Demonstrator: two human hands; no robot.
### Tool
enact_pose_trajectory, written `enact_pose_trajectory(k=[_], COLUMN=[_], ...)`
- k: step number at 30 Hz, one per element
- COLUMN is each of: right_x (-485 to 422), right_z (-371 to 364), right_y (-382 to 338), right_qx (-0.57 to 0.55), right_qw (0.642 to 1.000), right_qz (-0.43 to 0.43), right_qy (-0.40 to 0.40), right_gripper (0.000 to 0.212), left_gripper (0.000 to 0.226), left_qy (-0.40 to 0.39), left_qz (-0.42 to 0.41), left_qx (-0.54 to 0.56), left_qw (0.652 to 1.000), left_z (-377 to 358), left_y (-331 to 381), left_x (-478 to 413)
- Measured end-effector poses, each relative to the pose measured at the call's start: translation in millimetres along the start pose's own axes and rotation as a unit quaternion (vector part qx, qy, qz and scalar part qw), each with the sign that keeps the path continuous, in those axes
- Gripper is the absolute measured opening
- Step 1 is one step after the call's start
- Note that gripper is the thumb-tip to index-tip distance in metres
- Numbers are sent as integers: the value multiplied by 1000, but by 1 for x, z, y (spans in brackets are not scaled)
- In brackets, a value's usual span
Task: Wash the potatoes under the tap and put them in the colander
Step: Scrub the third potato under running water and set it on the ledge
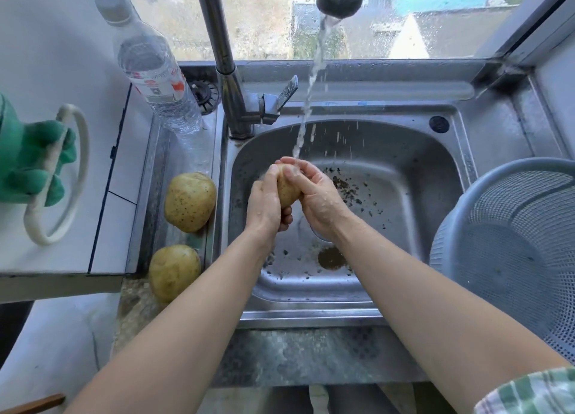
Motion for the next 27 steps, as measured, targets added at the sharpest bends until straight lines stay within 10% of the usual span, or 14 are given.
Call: enact_pose_trajectory(k=[3, 9, 14, 20, 27], right_x=[-2, 1, -2, -3, -9], right_z=[7, -6, -2, -10, 2], right_y=[3, -2, -6, -9, -8], right_qx=[-10, -101, 9, -68, 5], right_qw=[996, 993, 998, 994, 999], right_qz=[-4, -46, -11, -37, -8], right_qy=[87, -42, 58, -79, 49], right_gripper=[5, 32, 14, 38, 13], left_gripper=[61, 54, 55, 65, 56], left_qy=[-3, -32, -27, -31, -37], left_qz=[-12, -25, -56, 18, 16], left_qx=[-15, -18, -30, 19, 16], left_qw=[1000, 999, 998, 999, 999], left_z=[-8, -4, -9, -3, -13], left_y=[-1, -6, 0, -11, -10], left_x=[1, -4, -5, -10, -4])
Point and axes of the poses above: each hand's wrist, its own x-axis away from the middle knuckle, its own z-axis out of the back of the hand, y = z × x, the point moved 9 cm from there along -x, towards the middle knuckle
